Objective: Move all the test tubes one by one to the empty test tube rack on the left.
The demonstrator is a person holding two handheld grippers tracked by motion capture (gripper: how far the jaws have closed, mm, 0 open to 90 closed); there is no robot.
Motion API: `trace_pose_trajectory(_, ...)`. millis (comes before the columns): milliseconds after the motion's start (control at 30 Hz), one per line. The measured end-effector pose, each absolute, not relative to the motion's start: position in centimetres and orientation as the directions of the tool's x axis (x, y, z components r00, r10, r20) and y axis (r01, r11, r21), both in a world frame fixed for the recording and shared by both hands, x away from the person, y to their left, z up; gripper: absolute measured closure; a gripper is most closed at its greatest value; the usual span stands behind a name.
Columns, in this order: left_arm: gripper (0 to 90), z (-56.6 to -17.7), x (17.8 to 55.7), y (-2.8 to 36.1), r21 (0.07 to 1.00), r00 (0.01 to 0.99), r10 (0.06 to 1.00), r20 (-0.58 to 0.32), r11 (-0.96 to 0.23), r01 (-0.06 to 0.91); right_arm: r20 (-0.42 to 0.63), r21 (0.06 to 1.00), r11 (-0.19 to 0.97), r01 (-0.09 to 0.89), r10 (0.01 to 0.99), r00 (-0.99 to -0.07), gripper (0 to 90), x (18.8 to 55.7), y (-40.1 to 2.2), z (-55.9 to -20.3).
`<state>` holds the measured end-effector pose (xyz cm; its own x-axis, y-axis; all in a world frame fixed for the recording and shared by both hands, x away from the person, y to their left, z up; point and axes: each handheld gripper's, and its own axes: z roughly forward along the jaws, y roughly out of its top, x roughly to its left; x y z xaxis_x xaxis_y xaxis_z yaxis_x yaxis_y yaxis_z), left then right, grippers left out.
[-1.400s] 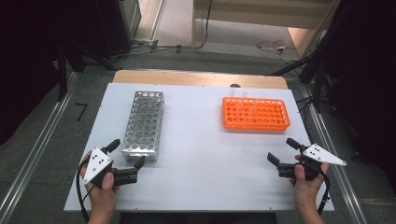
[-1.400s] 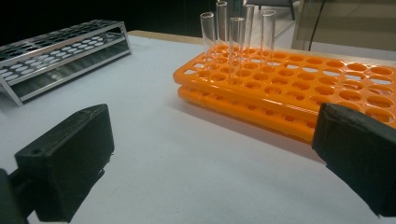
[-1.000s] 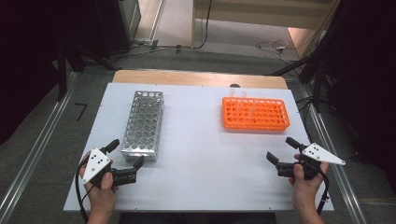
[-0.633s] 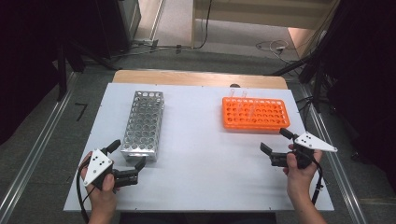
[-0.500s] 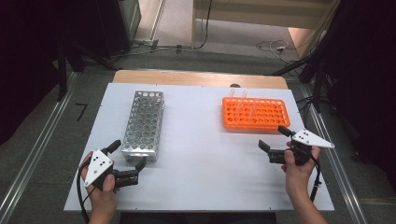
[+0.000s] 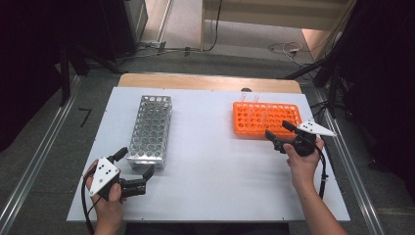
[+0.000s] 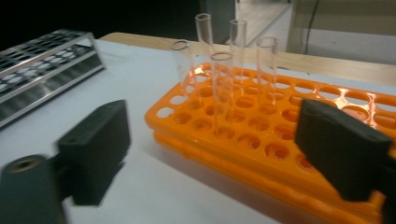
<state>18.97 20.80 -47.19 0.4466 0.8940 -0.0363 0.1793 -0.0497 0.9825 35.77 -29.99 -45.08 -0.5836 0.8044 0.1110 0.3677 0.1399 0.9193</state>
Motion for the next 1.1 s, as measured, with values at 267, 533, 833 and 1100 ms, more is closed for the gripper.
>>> trace_pose_trajectory(267, 0.0, -47.2, 18.9, 20.9, 0.983, 0.446, 0.894, -0.039, -0.046, 0.179, 0.129, 0.897, 0.137, 0.421, 0.829, -0.544, 47.8, 38.2, -28.5, -46.1)
trace_pose_trajectory(533, 0.0, -47.2, 18.9, 20.9, 0.983, 0.447, 0.894, -0.039, -0.047, 0.179, 0.104, 0.878, 0.167, 0.449, 0.848, -0.519, 57.5, 39.8, -27.6, -47.0)
trace_pose_trajectory(833, 0.0, -47.2, 18.8, 20.9, 0.983, 0.448, 0.893, -0.037, -0.049, 0.179, 0.099, 0.882, 0.163, 0.443, 0.853, -0.512, 62.5, 40.4, -26.8, -47.7)
trace_pose_trajectory(1100, 0.0, -47.2, 18.8, 20.9, 0.983, 0.449, 0.893, -0.037, -0.049, 0.179, 0.081, 0.880, 0.180, 0.439, 0.855, -0.512, 67.2, 40.4, -26.2, -48.2)
